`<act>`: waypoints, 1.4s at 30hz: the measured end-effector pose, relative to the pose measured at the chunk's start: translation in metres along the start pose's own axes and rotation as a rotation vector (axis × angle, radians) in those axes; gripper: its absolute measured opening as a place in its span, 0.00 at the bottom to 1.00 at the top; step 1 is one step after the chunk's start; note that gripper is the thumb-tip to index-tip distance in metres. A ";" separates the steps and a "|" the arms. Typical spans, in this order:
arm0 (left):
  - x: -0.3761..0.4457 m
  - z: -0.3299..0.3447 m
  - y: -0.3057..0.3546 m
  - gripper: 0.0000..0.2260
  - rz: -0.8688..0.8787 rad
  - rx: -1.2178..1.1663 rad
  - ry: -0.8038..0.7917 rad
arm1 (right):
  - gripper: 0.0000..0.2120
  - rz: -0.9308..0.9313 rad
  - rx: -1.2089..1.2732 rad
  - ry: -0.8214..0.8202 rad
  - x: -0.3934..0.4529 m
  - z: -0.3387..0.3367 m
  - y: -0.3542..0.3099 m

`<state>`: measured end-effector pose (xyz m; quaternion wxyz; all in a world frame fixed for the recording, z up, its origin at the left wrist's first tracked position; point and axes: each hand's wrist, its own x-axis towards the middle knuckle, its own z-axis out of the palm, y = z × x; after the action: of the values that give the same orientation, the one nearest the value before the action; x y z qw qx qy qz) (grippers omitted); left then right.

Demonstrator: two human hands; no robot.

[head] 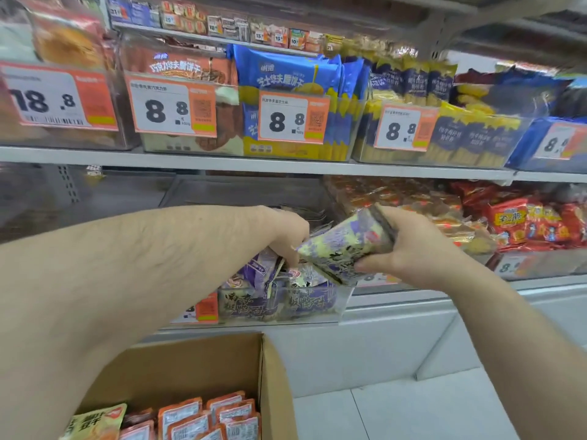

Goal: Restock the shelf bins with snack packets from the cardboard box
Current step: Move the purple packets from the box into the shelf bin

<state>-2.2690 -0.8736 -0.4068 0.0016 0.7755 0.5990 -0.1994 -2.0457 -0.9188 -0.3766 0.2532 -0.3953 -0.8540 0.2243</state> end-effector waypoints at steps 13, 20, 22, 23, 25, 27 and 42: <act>0.000 0.003 -0.012 0.13 0.005 -0.210 0.219 | 0.11 -0.083 -0.709 -0.401 0.054 0.043 0.001; -0.004 0.008 -0.008 0.05 0.046 -0.202 0.143 | 0.10 -0.133 -0.974 -0.488 0.072 0.059 -0.020; -0.004 0.007 -0.008 0.10 0.056 -0.181 0.135 | 0.09 -0.167 -1.044 -0.468 0.073 0.063 -0.024; -0.003 0.008 -0.008 0.12 0.060 -0.161 0.138 | 0.12 -0.180 -1.069 -0.472 0.073 0.067 -0.024; -0.001 0.011 -0.007 0.11 0.053 -0.125 0.147 | 0.15 -0.203 -1.098 -0.491 0.073 0.072 -0.023; 0.002 0.013 -0.008 0.09 0.040 -0.121 0.146 | 0.18 -0.204 -1.093 -0.524 0.072 0.077 -0.021; 0.010 0.006 0.001 0.16 -0.029 -0.015 0.009 | 0.09 -0.097 -0.764 -0.561 0.074 0.051 0.000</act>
<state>-2.2679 -0.8660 -0.4156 0.0018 0.7676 0.6117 -0.1913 -2.1179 -0.8697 -0.3968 -0.1403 -0.3438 -0.9283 -0.0197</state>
